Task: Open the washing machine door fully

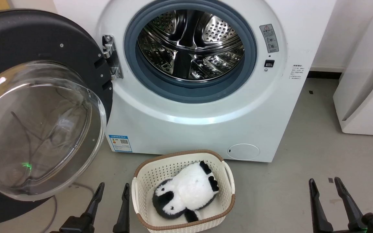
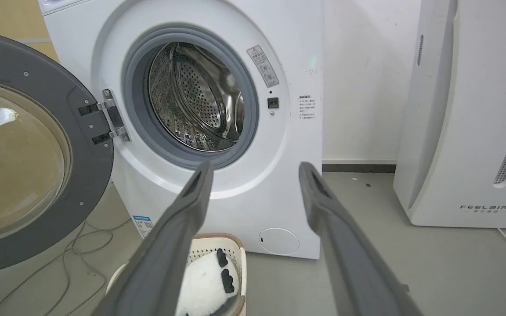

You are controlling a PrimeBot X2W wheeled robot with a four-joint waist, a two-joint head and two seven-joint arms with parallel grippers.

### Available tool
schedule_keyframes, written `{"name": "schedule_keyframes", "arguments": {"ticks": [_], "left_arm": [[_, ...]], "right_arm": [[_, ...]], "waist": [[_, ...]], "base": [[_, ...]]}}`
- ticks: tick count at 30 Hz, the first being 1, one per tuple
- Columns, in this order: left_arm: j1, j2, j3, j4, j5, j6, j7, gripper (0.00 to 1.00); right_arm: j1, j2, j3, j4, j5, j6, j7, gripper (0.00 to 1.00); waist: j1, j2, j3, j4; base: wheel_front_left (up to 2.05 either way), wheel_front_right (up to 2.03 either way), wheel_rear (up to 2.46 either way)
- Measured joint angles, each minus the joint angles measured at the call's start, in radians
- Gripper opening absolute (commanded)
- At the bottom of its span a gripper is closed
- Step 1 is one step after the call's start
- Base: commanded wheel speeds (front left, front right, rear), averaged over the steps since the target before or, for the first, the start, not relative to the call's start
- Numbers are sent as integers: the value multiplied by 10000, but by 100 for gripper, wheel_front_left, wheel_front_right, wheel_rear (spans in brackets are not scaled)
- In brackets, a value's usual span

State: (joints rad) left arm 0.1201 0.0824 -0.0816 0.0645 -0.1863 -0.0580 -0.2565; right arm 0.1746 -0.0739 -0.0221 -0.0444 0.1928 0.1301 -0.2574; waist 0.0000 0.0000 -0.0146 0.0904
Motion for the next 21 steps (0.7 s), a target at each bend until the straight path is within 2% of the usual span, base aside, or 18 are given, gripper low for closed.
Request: {"name": "schedule_keyframes", "arguments": {"ticks": [3,4,21], "left_arm": [[0,-33,23,81,-21,-100,0,100],[0,-38,25,113,-33,-151,4,0],[-18,-46,40,75,88,-140,261,0]], "right_arm": [[-1,6,8,4,0,0,0,100],[-1,8,6,4,2,0,0,0],[-48,12,10,23,-92,0,244,0]], "waist": [[0,0,6,-6],[0,0,7,-8],[1,0,23,-103]], "base": [[0,0,0],[0,0,0],[0,0,0]]}}
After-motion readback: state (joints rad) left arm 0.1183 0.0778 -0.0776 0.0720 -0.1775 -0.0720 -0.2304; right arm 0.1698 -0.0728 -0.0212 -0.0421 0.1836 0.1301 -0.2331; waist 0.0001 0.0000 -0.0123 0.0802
